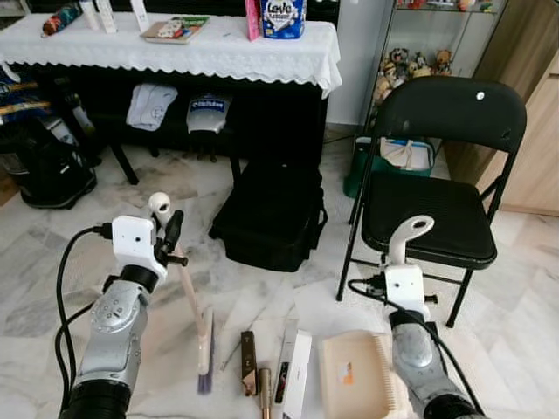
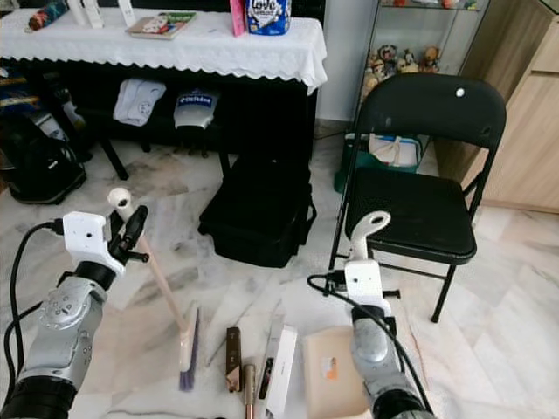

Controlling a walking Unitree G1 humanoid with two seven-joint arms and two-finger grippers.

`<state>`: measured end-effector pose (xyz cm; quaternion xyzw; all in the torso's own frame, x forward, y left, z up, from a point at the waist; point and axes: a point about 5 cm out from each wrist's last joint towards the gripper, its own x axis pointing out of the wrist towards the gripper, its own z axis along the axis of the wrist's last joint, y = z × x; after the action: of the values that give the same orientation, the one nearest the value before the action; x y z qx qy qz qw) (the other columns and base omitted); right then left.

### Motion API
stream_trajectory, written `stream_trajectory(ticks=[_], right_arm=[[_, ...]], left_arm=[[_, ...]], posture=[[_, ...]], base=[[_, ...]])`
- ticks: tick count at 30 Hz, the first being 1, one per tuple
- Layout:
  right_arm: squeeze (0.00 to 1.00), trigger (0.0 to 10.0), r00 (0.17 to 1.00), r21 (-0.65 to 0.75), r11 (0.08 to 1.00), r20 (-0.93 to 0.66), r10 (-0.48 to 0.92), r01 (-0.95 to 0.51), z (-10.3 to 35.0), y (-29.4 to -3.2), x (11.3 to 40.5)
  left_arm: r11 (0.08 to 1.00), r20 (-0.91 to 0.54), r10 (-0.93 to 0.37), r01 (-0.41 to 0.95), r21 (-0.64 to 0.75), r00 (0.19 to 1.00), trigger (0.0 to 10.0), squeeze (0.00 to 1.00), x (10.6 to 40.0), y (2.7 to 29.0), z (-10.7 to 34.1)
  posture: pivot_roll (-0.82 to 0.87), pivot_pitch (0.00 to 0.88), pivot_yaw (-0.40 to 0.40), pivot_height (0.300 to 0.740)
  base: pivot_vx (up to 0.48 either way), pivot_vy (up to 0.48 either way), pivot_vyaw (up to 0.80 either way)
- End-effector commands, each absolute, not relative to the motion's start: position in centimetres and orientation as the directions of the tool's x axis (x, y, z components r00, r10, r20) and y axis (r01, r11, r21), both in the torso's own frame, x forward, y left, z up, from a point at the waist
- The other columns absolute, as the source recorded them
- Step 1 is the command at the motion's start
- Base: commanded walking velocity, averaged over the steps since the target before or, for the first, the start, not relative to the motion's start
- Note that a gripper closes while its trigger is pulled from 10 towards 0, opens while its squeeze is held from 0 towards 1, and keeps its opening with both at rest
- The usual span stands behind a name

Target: Sweep floor

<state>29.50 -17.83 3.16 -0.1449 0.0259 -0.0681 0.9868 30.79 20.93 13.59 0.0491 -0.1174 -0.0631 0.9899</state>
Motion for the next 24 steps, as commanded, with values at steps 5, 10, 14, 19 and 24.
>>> stream_trajectory(ticks=[5, 10, 14, 19, 24], right_arm=[[0.0, 10.0, 0.991, -0.289, 0.95, -0.024, -0.131, 0.118, 3.1, -17.4, 29.4], [0.0, 10.0, 0.989, -0.307, 0.943, -0.028, -0.146, 0.131, 2.9, -17.5, 29.2], [0.0, 10.0, 0.981, -0.325, 0.927, 0.007, -0.193, 0.184, 3.1, -18.4, 28.9], [0.0, 10.0, 0.954, -0.364, 0.885, 0.034, -0.299, 0.29, 3.0, -20.8, 28.1], [0.0, 10.0, 0.939, -0.389, 0.858, 0.068, -0.338, 0.337, 3.5, -21.9, 28.2]], left_arm=[[0.984, 0.225, -0.139, 0.109, 0.139, 0.965, 10.0, 0.0, 30.4, 21.6, 14.0], [0.983, 0.215, -0.146, 0.117, 0.14, 0.966, 10.0, 0.0, 30.6, 21.5, 13.8], [0.983, 0.222, -0.152, 0.124, 0.135, 0.963, 10.0, 0.0, 30.8, 21.2, 14.0], [0.982, 0.229, -0.166, 0.14, 0.128, 0.959, 10.0, 0.0, 31.1, 20.6, 14.1], [0.981, 0.234, -0.171, 0.144, 0.126, 0.957, 10.0, 0.0, 31.0, 20.6, 14.2]], posture=[[0.09, 0.122, 0.063, 0.74], [0.09, 0.133, 0.068, 0.74], [0.07, 0.139, 0.072, 0.74], [0.08, 0.146, 0.075, 0.74], [0.07, 0.154, 0.076, 0.74]], base=[[0.0, 0.0, 0.0], [0.0, 0.0, 0.0], [0.0, 0.0, 0.0], [0.0, 0.0, 0.0], [0.0, 0.0, 0.0]])
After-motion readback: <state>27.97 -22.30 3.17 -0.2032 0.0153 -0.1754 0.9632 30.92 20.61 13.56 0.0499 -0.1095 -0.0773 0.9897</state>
